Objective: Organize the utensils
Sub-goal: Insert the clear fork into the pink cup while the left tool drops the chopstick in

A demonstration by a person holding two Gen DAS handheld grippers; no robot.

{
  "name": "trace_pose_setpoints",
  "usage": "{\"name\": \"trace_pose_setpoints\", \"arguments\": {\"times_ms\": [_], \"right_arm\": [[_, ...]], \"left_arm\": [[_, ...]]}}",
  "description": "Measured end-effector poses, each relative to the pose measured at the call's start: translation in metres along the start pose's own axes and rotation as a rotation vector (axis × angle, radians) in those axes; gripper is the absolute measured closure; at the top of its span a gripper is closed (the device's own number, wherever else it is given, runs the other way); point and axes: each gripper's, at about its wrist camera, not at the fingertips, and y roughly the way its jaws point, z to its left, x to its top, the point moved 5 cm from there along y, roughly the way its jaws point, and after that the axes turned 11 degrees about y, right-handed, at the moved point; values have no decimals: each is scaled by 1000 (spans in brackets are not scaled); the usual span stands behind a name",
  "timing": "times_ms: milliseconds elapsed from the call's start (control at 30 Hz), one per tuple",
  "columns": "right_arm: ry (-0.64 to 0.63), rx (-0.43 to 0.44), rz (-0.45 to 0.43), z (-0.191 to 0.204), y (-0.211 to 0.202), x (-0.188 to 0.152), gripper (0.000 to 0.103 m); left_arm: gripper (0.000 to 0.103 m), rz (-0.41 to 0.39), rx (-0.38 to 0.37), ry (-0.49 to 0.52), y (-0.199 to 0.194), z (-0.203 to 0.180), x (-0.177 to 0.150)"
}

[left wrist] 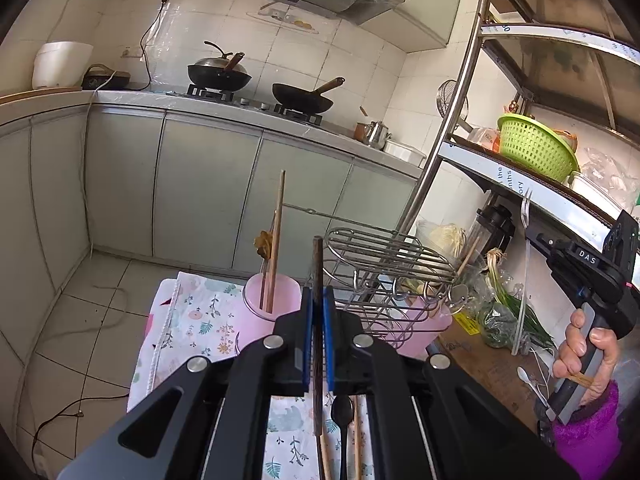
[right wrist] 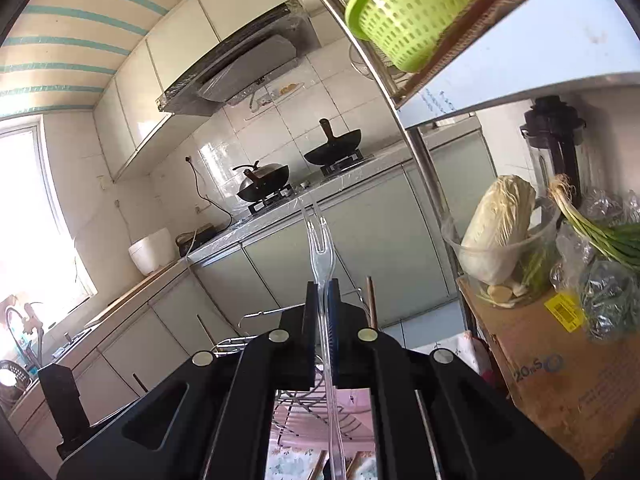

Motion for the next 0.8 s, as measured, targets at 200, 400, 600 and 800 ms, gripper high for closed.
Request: {"name": "trace_pose_setpoints", "arguments": {"times_ms": [200, 400, 600, 800], "right_arm": [[-96, 15, -65, 13, 31, -1, 98], [-100, 34, -102, 7, 64, -4, 98], [-117, 29, -115, -1, 83, -10, 98], [-133, 26, -115, -8, 84, -28, 98]], "left_arm": [[99, -11, 6, -21, 2, 12, 5], [99, -26, 6, -30, 3, 19, 15], [99, -50, 13, -14, 4, 19, 29], [99, -127, 50, 16, -3, 20, 62]]}}
